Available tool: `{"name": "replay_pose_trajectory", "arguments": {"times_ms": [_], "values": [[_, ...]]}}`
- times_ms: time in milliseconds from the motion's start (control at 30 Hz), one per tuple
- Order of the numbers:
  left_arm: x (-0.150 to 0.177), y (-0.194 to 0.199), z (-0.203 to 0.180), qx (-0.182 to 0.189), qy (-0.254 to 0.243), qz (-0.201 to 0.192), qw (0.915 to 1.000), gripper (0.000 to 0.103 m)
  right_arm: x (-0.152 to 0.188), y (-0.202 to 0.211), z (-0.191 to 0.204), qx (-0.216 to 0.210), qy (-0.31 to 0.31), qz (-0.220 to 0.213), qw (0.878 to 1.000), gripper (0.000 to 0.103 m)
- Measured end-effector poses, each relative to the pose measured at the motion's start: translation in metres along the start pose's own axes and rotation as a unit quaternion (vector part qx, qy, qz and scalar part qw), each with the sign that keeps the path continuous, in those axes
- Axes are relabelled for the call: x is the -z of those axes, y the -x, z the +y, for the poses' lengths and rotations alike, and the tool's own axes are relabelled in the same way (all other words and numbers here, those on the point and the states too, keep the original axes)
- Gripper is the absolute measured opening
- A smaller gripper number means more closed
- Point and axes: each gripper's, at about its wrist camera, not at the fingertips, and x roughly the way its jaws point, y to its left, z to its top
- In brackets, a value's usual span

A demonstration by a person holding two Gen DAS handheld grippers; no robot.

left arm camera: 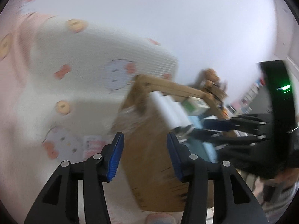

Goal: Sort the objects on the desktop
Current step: 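Withdraw both tools from the box and move them to the pouch on the sheet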

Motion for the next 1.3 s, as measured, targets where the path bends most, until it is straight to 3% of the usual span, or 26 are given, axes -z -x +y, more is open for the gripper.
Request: {"name": "replay_pose_trajectory", "arguments": {"times_ms": [133,300,400,567,700,833,1033,1200,1300], "values": [[0.026,0.012,0.022,-0.06,0.005,-0.03,0.9977,0.052,0.005,0.021,0.017,-0.025,-0.031,-0.052,0.998,0.026],[0.044,0.032,0.049,-0.099,0.022,-0.039,0.9941,0.052,0.003,0.048,0.045,-0.024,-0.038,-0.135,0.99,0.026],[0.051,0.046,0.07,-0.107,0.051,-0.042,0.992,0.052,-0.001,0.052,0.063,-0.042,-0.019,-0.162,0.986,0.026],[0.056,0.06,0.105,-0.116,0.105,-0.038,0.9869,0.053,-0.005,0.05,0.091,-0.031,0.016,-0.183,0.982,0.026],[0.048,0.078,0.122,-0.134,0.141,-0.032,0.9804,0.053,0.001,0.044,0.114,-0.032,0.023,-0.236,0.971,0.026],[0.034,0.106,0.125,-0.139,0.104,-0.037,0.9842,0.06,0.014,0.029,0.147,-0.01,0.038,-0.278,0.96,0.026],[0.045,0.087,0.122,-0.184,0.022,-0.001,0.9827,0.061,0.016,-0.01,0.166,-0.032,0.018,-0.209,0.977,0.026],[0.057,0.053,0.12,-0.131,0.011,0.026,0.991,0.061,0.026,-0.049,0.177,-0.048,0.012,-0.137,0.989,0.026],[0.059,0.032,0.128,-0.103,0.031,0.044,0.9932,0.061,0.034,-0.065,0.181,-0.045,0.015,-0.117,0.992,0.026]]}}
